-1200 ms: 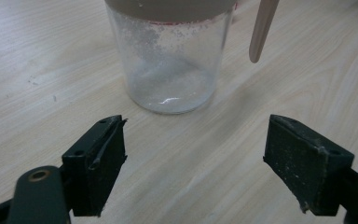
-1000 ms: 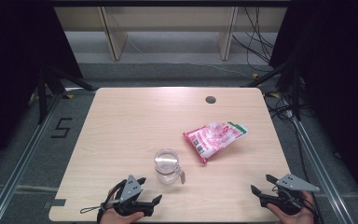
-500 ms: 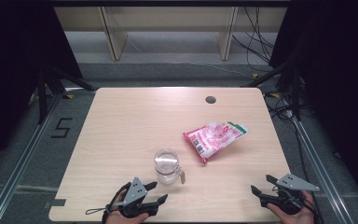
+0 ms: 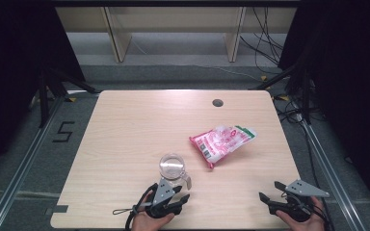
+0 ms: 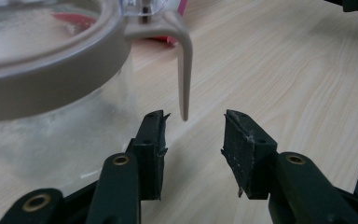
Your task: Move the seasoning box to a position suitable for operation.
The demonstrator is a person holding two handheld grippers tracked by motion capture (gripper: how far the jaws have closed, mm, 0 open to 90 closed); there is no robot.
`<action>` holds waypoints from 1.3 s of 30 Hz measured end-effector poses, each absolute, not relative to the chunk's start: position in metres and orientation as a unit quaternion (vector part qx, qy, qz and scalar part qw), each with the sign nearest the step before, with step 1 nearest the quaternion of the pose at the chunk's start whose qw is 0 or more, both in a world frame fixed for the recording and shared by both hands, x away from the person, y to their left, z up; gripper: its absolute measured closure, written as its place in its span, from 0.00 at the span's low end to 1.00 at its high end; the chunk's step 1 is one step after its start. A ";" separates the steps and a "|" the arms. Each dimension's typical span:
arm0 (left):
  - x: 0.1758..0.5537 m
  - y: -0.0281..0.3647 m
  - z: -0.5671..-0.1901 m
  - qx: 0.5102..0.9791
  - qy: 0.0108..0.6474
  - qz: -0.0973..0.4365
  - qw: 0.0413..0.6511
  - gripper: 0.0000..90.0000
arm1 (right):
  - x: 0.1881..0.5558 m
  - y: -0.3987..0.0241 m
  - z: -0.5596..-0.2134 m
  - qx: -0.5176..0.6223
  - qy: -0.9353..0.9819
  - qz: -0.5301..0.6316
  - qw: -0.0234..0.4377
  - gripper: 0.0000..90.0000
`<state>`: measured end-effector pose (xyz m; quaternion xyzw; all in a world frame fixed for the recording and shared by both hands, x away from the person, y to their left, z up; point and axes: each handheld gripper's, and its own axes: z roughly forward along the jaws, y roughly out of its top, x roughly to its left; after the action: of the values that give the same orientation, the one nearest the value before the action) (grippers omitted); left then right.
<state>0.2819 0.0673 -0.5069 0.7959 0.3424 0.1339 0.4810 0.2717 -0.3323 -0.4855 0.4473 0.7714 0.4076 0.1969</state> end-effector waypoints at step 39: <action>0.299 0.141 -0.506 0.791 0.337 0.167 0.483 0.84 | 0.269 -0.330 -0.486 0.456 0.776 0.397 0.179 0.32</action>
<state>0.2990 0.1409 -0.5058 0.7909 0.3373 0.1667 0.4825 0.2692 -0.3304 -0.4864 0.4559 0.7762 0.3969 0.1793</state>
